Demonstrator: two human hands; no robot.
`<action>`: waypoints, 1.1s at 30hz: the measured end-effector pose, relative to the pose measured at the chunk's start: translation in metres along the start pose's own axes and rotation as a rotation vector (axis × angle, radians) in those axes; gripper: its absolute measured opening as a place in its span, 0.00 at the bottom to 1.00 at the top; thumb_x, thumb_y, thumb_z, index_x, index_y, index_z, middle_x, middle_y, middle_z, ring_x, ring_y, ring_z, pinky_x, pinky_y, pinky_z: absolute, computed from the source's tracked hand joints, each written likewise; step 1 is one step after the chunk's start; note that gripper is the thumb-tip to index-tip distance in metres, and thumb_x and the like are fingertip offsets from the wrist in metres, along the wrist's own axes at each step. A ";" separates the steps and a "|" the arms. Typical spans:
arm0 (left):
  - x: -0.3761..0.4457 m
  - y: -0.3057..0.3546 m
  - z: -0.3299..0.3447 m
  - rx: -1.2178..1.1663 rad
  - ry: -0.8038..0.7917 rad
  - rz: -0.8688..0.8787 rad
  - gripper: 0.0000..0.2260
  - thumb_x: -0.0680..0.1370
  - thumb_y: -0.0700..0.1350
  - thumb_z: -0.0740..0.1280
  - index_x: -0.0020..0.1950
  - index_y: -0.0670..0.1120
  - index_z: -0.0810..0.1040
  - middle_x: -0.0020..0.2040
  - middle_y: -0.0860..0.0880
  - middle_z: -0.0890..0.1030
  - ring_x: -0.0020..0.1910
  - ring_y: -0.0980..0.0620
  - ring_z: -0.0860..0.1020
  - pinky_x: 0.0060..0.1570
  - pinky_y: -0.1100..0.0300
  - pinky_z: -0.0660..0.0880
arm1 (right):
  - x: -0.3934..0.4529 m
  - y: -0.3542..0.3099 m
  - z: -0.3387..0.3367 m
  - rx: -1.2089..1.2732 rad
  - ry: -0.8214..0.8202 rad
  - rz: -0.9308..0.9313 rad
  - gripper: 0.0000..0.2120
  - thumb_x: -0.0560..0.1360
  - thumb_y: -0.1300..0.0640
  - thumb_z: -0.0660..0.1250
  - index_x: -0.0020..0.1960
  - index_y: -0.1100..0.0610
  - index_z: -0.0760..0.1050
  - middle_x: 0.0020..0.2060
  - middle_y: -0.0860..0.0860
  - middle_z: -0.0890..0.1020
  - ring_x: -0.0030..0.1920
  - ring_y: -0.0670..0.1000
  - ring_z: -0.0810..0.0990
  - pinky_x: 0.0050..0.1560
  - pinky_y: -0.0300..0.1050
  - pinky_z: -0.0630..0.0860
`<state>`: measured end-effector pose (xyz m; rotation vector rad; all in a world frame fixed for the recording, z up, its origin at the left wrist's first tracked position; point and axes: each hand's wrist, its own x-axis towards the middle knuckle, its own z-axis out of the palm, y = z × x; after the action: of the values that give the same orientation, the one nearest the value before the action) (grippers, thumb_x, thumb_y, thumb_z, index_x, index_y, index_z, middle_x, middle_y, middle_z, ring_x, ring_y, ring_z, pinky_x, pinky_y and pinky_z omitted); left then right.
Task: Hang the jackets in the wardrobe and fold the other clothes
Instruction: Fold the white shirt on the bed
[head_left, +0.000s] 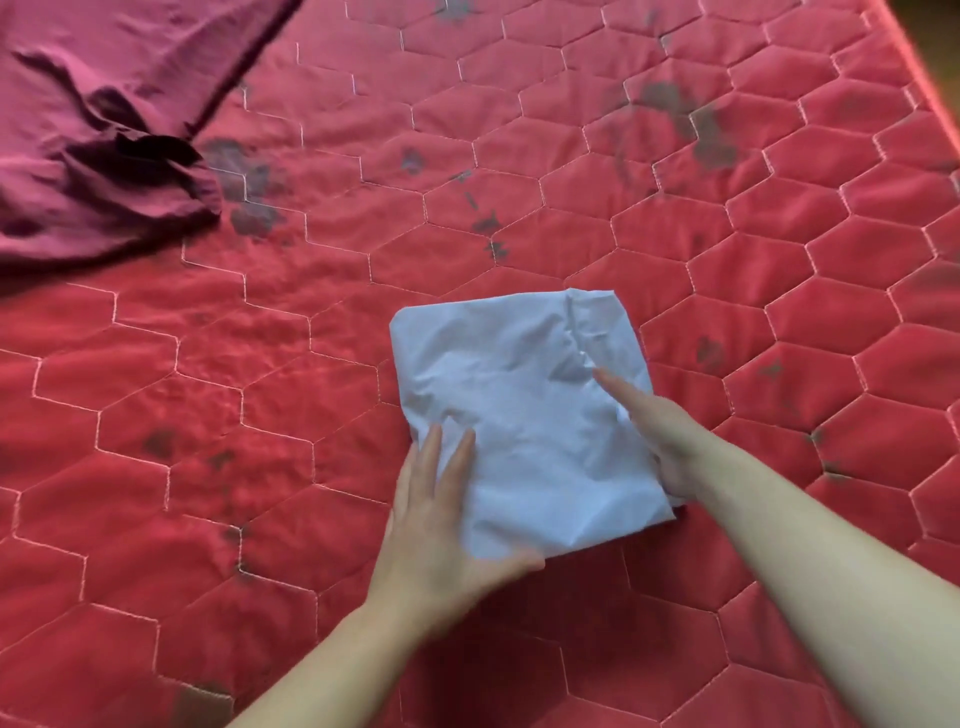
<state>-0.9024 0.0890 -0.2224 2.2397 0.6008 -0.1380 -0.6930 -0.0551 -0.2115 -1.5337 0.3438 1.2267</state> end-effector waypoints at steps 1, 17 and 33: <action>-0.001 -0.002 0.002 0.013 -0.024 0.014 0.52 0.57 0.76 0.66 0.74 0.70 0.41 0.77 0.62 0.38 0.78 0.56 0.40 0.73 0.56 0.49 | 0.008 -0.005 0.007 -0.141 0.105 -0.064 0.25 0.66 0.40 0.75 0.57 0.54 0.81 0.51 0.52 0.85 0.45 0.48 0.85 0.39 0.43 0.82; -0.005 0.014 0.027 -0.515 0.697 -0.503 0.32 0.65 0.27 0.71 0.61 0.56 0.72 0.38 0.45 0.74 0.41 0.50 0.75 0.46 0.61 0.71 | 0.001 -0.020 0.051 -0.119 0.431 -0.604 0.05 0.74 0.59 0.71 0.40 0.54 0.77 0.36 0.52 0.80 0.37 0.50 0.78 0.40 0.48 0.77; -0.004 -0.046 -0.018 0.427 0.263 0.422 0.28 0.66 0.33 0.54 0.61 0.55 0.72 0.42 0.45 0.74 0.31 0.45 0.71 0.30 0.53 0.71 | 0.016 0.028 0.002 -0.271 0.508 -0.458 0.07 0.75 0.59 0.68 0.48 0.63 0.77 0.38 0.49 0.79 0.37 0.45 0.76 0.34 0.35 0.73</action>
<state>-0.9283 0.1264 -0.2404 2.7732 0.2310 0.2700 -0.7082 -0.0574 -0.2397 -2.0196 0.1377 0.5304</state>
